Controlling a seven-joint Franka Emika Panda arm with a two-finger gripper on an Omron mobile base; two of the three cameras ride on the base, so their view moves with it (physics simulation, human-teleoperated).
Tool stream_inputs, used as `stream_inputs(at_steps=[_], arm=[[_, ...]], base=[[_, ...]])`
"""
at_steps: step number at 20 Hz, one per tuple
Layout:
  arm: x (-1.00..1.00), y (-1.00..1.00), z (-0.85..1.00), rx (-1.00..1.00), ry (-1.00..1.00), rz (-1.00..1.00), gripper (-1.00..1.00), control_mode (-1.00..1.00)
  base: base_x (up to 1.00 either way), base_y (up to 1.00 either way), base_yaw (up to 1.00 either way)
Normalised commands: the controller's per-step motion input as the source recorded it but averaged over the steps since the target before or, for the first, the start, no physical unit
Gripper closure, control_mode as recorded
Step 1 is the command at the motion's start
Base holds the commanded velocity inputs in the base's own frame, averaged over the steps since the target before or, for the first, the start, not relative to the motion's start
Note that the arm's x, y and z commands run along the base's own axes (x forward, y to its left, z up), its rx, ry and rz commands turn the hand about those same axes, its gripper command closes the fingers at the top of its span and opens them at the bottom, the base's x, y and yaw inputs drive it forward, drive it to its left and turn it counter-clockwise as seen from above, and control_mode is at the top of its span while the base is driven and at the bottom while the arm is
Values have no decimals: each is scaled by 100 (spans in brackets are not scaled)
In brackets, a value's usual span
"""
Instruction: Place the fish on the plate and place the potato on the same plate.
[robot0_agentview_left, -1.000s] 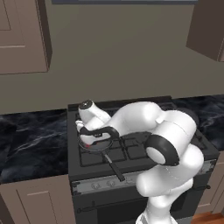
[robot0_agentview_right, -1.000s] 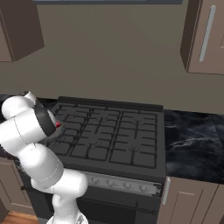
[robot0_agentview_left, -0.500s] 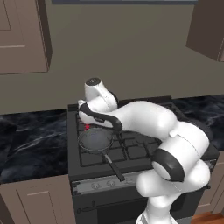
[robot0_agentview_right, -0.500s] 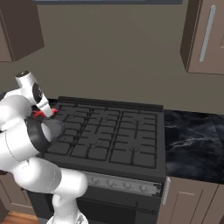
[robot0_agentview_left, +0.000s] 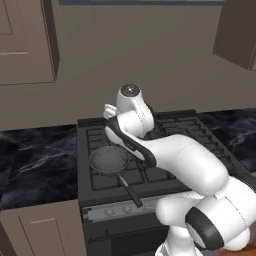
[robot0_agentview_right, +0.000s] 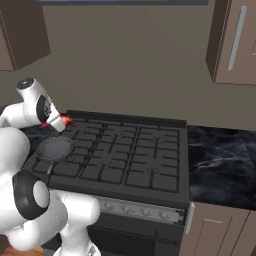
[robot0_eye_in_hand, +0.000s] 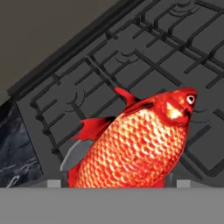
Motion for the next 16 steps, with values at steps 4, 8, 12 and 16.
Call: stream_inputs(at_steps=[4, 8, 12, 16], arm=[[-16, -3, 0, 0, 0, 0, 100, -100], [0, 0, 0, 0, 0, 0, 100, 100], [0, 0, 0, 0, 0, 0, 100, 100], [0, 0, 0, 0, 0, 0, 100, 100]], base=[[0, 0, 0], [-100, -84, 0], [-50, -100, 0], [0, -98, 0]])
